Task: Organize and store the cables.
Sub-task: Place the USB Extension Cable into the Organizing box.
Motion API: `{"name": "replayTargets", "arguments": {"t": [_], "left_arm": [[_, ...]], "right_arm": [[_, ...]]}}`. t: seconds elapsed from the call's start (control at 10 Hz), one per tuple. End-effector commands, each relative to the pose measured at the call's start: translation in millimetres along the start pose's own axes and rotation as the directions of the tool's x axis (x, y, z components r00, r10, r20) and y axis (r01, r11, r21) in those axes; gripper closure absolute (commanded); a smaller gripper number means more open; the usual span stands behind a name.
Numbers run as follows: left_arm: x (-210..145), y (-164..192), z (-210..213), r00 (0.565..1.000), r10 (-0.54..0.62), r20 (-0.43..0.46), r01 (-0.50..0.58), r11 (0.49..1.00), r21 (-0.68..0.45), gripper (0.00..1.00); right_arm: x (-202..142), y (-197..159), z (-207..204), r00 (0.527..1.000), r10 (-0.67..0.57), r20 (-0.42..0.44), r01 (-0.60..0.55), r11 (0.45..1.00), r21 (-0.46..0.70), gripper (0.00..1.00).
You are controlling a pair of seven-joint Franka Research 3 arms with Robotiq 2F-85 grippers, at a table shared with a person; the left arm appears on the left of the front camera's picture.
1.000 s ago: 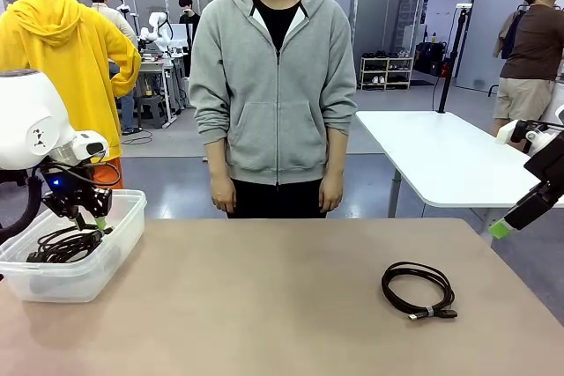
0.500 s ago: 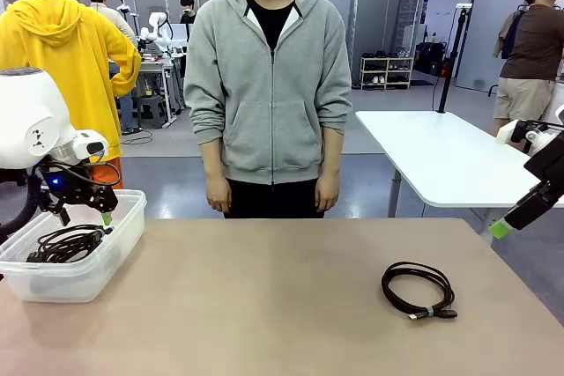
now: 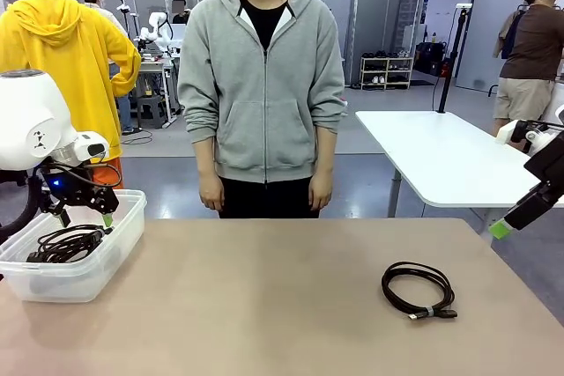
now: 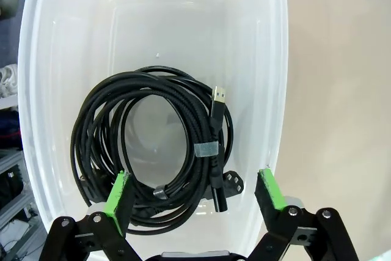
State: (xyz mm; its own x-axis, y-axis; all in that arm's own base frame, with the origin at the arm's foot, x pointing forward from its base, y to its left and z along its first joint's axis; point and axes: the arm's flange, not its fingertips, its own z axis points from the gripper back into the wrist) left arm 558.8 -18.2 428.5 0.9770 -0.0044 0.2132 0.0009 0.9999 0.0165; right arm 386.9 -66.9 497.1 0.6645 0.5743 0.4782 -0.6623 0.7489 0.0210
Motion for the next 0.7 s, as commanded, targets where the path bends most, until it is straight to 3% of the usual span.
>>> {"name": "replayTargets", "arguments": {"t": [0.0, 0.6], "left_arm": [[0.0, 1.0, 0.1, 1.000, -0.010, -0.001, 0.010, 1.000, -0.003, 0.00], [0.0, 1.0, 0.1, 1.000, -0.010, -0.001, 0.010, 1.000, -0.003, 0.00]], "right_arm": [[2.2, 0.6, 1.6, 1.000, -0.025, -0.009, 0.025, 1.000, -0.010, 0.00], [2.2, 0.6, 1.6, 1.000, -0.025, -0.009, 0.025, 1.000, -0.010, 0.00]]}}
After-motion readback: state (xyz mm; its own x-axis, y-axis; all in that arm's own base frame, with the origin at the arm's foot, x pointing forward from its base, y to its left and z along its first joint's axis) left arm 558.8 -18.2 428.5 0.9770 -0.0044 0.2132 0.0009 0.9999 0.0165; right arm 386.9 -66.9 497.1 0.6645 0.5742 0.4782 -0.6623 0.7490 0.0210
